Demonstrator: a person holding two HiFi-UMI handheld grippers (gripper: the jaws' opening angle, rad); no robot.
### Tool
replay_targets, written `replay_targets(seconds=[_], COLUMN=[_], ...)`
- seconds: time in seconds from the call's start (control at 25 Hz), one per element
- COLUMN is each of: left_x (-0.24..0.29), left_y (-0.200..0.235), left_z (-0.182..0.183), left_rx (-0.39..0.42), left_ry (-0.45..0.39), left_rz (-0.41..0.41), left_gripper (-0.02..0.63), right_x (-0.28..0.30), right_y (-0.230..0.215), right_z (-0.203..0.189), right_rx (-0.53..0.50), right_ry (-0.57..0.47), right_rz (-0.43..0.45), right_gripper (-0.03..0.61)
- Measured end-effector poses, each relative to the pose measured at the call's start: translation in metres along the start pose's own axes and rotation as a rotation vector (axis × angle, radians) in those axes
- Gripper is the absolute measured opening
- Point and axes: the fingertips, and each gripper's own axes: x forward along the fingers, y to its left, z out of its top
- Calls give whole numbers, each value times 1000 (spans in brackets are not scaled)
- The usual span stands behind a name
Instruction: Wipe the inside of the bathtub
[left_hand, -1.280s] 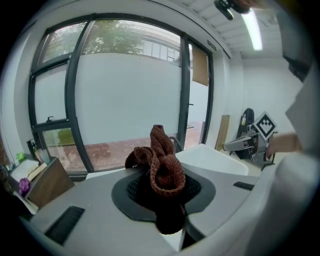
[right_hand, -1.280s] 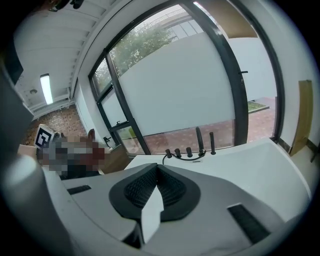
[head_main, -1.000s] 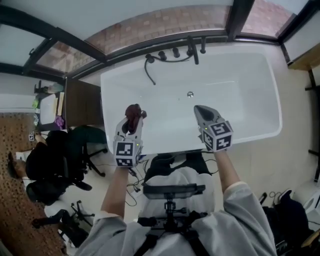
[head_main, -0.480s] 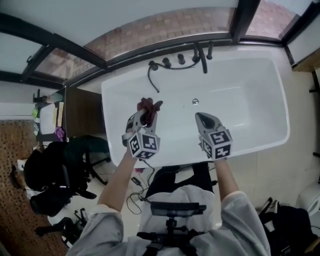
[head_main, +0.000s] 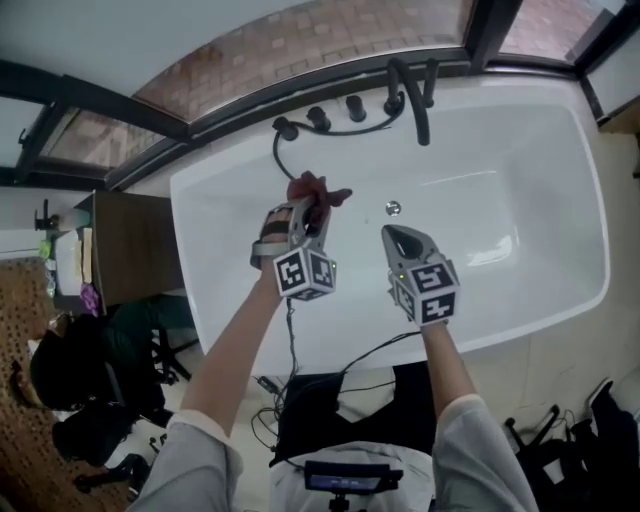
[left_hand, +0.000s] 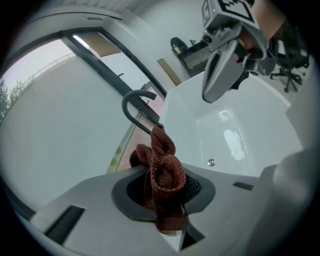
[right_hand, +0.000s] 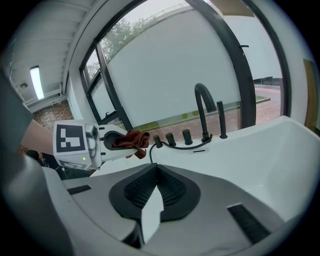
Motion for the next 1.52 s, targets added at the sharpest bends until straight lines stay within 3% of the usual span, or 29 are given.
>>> replay_targets(seconds=[0.36,0.72,0.88,1.16,1.52], left_x=[148,233,255,289,306], left_y=[-29,-37,-33,-11,-38], left_z=[-31,-59,-67,-70,-81], left_rx=[135,268,265,163,167], left_ry=[-33,1,30,45,35], left_rz=[23,79,82,122,127], left_gripper=[94,94,94,92,91], right_x=[111,171,185,202,217], right_y=[-53,-78,-93,-109,-114], right_z=[-48,-61,-71,-99,-130], right_rx=[-51,-93,-109,-90,-79], right_ry=[-6,-36,-37,-7,34], right_rz=[4,40,31,28,41], right_gripper=[6,6,6,6,6])
